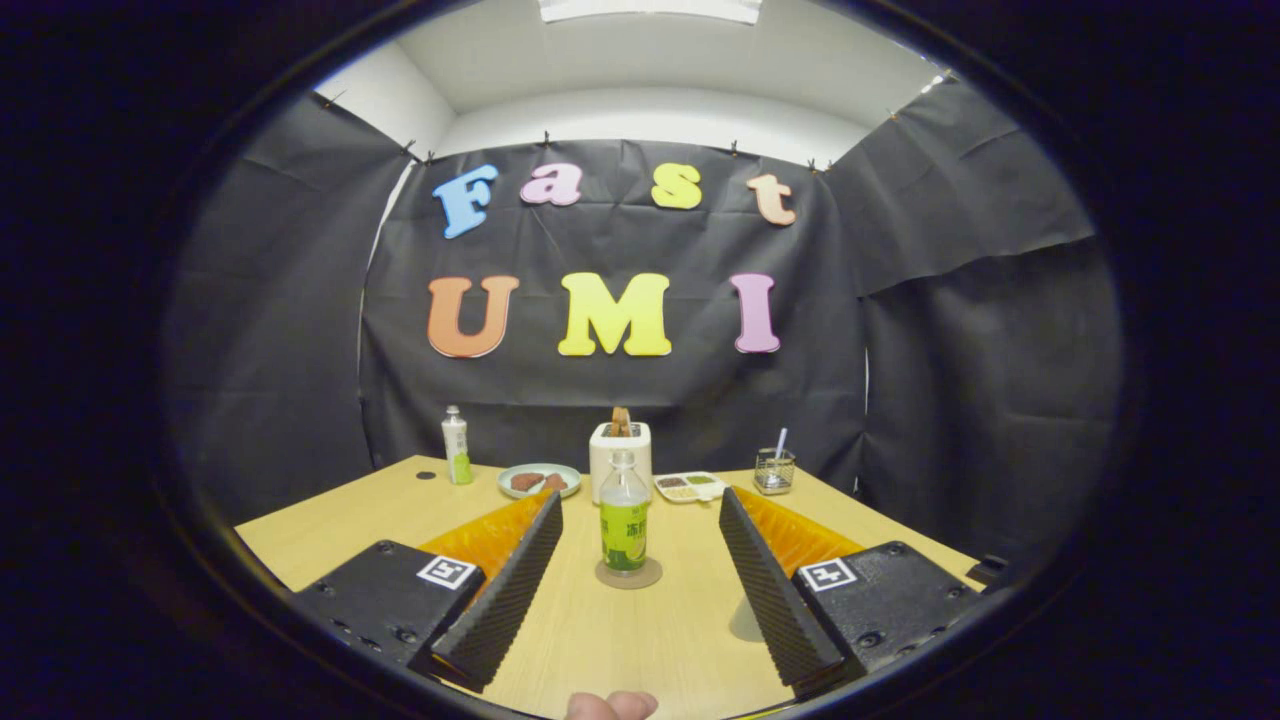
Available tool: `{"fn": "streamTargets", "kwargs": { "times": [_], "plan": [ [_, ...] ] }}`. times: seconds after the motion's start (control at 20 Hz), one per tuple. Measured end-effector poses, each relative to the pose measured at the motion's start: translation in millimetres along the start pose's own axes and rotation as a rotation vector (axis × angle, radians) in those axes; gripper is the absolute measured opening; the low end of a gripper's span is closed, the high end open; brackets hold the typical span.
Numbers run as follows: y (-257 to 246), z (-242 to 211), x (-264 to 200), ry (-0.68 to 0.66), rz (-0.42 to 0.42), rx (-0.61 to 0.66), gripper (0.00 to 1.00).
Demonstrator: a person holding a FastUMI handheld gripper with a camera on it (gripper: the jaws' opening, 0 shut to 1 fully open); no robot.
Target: Take the bottle from table, then pour the juice into the cup, finally place the bottle on the coaster
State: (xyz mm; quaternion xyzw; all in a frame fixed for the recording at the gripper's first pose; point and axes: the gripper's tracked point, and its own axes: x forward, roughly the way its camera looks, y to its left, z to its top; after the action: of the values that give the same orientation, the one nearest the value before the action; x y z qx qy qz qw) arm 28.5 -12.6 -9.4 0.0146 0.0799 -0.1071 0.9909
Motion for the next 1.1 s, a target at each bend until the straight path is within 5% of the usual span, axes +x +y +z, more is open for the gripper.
{"fn": "streamTargets", "kwargs": {
  "times": [1.1],
  "plan": [
    [-4.7,7.4,-32.0,-0.05,0.058,-0.003,1.0]
  ]
}}
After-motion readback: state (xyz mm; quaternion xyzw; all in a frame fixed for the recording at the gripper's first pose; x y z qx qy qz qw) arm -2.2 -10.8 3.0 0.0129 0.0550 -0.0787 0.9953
